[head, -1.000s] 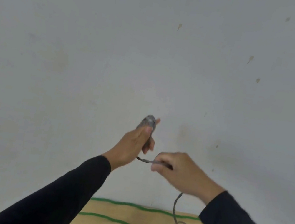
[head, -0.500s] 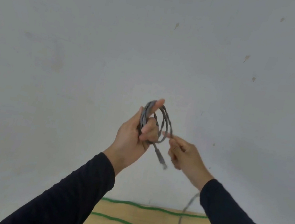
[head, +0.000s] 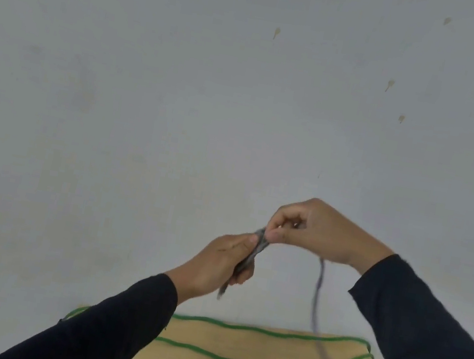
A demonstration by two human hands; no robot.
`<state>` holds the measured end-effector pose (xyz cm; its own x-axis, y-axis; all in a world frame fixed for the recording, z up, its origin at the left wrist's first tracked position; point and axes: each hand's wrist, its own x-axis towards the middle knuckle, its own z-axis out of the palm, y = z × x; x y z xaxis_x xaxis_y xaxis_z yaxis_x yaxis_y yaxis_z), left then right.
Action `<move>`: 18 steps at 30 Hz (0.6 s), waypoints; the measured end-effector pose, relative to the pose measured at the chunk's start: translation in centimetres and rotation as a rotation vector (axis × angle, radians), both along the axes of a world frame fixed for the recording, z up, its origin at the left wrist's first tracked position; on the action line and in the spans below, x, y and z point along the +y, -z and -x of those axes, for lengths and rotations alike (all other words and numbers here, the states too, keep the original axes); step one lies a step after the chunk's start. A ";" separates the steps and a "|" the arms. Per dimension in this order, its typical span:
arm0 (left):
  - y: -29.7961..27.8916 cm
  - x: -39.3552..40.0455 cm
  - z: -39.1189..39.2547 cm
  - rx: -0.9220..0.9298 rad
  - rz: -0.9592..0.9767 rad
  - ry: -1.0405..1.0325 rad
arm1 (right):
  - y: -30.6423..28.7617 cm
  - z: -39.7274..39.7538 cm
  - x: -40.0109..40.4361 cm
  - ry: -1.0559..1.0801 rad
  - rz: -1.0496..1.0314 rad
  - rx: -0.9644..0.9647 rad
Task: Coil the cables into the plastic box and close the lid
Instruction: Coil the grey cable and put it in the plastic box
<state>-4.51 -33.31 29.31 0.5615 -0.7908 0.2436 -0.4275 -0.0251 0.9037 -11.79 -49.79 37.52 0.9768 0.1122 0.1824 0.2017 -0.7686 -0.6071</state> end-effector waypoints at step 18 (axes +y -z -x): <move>-6.6 -1.0 -3.1 0.277 0.494 -0.207 | 10.1 -0.1 3.6 0.061 -0.170 -0.031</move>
<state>-1.37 -34.29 35.87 0.7864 -0.4892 0.3772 -0.2057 0.3683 0.9066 -11.72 -46.20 27.38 0.9745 0.0176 0.2236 0.1781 -0.6667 -0.7237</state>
